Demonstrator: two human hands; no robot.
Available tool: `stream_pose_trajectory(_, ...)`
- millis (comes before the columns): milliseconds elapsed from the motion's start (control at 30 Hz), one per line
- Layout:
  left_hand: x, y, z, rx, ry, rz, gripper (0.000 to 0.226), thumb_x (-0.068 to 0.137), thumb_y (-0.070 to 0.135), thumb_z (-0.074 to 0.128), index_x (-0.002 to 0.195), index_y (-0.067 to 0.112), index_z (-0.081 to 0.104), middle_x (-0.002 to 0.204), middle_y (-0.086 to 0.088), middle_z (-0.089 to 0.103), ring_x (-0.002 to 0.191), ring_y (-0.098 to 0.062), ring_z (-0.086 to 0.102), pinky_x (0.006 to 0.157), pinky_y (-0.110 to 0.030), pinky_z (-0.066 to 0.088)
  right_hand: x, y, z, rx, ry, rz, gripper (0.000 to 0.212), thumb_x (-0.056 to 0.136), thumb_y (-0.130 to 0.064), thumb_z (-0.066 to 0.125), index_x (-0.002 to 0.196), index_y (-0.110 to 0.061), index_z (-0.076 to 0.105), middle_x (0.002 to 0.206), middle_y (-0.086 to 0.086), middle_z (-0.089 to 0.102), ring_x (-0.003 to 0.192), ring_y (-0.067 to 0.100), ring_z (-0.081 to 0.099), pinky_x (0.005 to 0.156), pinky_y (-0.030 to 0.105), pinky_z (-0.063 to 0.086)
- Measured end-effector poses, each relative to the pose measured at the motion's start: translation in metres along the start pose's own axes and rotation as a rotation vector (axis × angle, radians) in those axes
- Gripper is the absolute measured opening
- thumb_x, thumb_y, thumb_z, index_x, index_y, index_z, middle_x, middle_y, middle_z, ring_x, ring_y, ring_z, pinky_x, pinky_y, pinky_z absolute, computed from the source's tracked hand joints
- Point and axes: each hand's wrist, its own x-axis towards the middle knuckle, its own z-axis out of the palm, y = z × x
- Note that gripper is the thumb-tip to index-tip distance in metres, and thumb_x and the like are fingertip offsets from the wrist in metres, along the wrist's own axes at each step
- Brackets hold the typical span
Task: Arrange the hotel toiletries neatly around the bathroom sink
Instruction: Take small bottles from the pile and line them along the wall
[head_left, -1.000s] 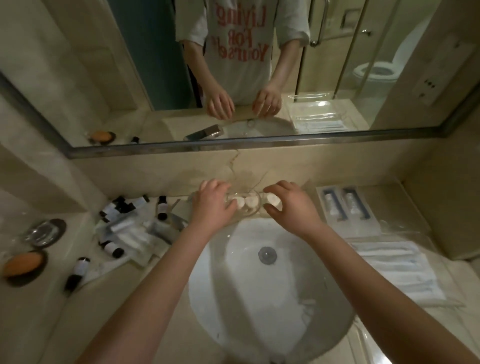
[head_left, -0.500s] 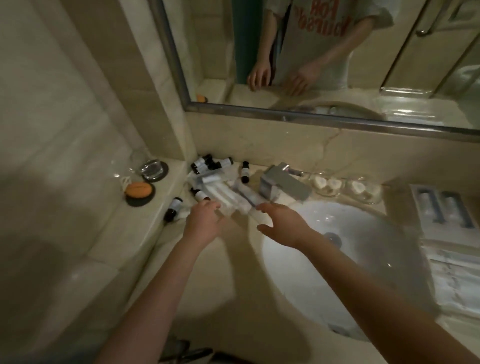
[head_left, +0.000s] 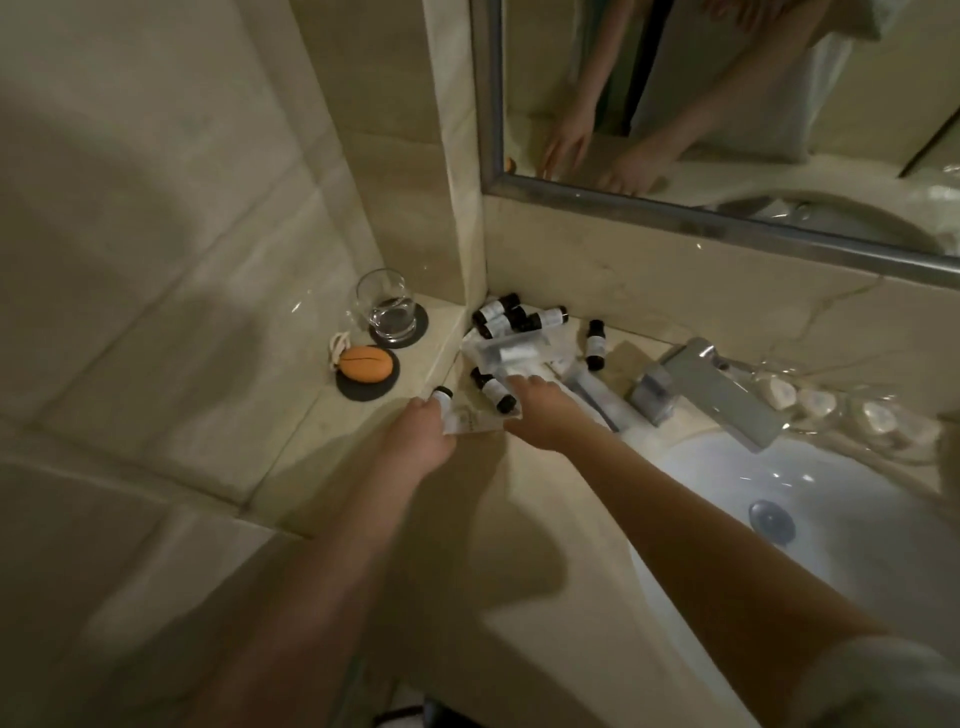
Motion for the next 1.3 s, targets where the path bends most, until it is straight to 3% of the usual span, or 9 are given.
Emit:
stream_pose_trajectory(200,0.011,-0.002,0.016,-0.039,0.046,-0.037,0.052,0.086,0.017,0.052,0.135,0.011,0.037,0.13,-0.013,0.046,0.115,-0.03,0.05,0.093,-0.039,0.044,0.051,-0.021,0.021,-0.057,0.116,0.096,0.042,0.091,-0.036,0.042,0.123,-0.01,0.047,0.117,0.01,0.057,0.107,0.029,0.054,0.078,0.036,0.043)
stream_pose_trajectory(433,0.021,0.005,0.022,0.074,0.105,-0.11,0.032,0.092,0.015,0.045,0.123,0.01,0.045,0.126,-0.013,0.046,0.106,-0.028,0.054,0.084,-0.037,0.047,0.069,-0.026,0.03,-0.075,0.112,0.131,0.031,0.092,-0.025,0.045,0.119,-0.012,0.052,0.115,0.009,0.056,0.105,0.026,0.054,0.084,0.035,0.044)
stream_pose_trajectory(533,0.027,0.009,0.021,0.134,0.094,-0.132,0.03,0.092,0.014,0.045,0.122,0.013,0.047,0.123,-0.011,0.05,0.107,-0.027,0.055,0.084,-0.038,0.049,0.066,-0.022,0.029,0.094,0.14,0.11,0.028,0.091,-0.023,0.046,0.113,-0.009,0.053,0.108,0.01,0.056,0.096,0.026,0.059,0.076,0.034,0.047)
stream_pose_trajectory(733,0.041,0.018,0.023,0.306,-0.011,-0.147,0.037,0.088,0.007,0.052,0.125,0.008,0.047,0.128,-0.014,0.051,0.114,-0.028,0.054,0.088,-0.037,0.049,0.025,-0.001,0.015,0.484,0.236,0.07,0.016,0.086,-0.017,0.055,0.096,-0.008,0.047,0.084,0.004,0.053,0.074,0.019,0.049,0.055,0.028,0.033)
stream_pose_trajectory(900,0.045,0.019,0.025,0.326,-0.053,-0.181,0.042,0.087,0.004,0.048,0.128,0.005,0.042,0.131,-0.017,0.05,0.119,-0.033,0.051,0.091,-0.047,0.05,-0.011,0.012,0.005,0.668,0.254,0.126,0.026,0.087,-0.012,0.057,0.11,-0.007,0.044,0.087,0.003,0.053,0.079,0.021,0.052,0.069,0.035,0.04)
stream_pose_trajectory(1133,0.023,0.025,0.014,0.194,0.146,-0.061,0.034,0.085,0.03,0.056,0.112,0.009,0.054,0.113,-0.014,0.06,0.106,-0.031,0.056,0.079,-0.037,0.046,-0.043,0.024,-0.005,0.828,0.312,0.13,0.027,0.088,-0.018,0.057,0.113,-0.018,0.045,0.07,-0.004,0.047,0.068,0.016,0.051,0.067,0.036,0.043)
stream_pose_trajectory(1300,-0.014,0.06,0.007,-0.116,0.255,0.09,0.035,0.088,0.028,0.053,0.118,0.012,0.056,0.11,-0.012,0.057,0.1,-0.03,0.055,0.077,-0.034,0.044,-0.079,0.036,-0.023,0.946,0.402,0.042,0.016,0.093,-0.033,0.054,0.107,-0.025,0.054,0.079,-0.008,0.055,0.075,0.016,0.058,0.071,0.033,0.048)
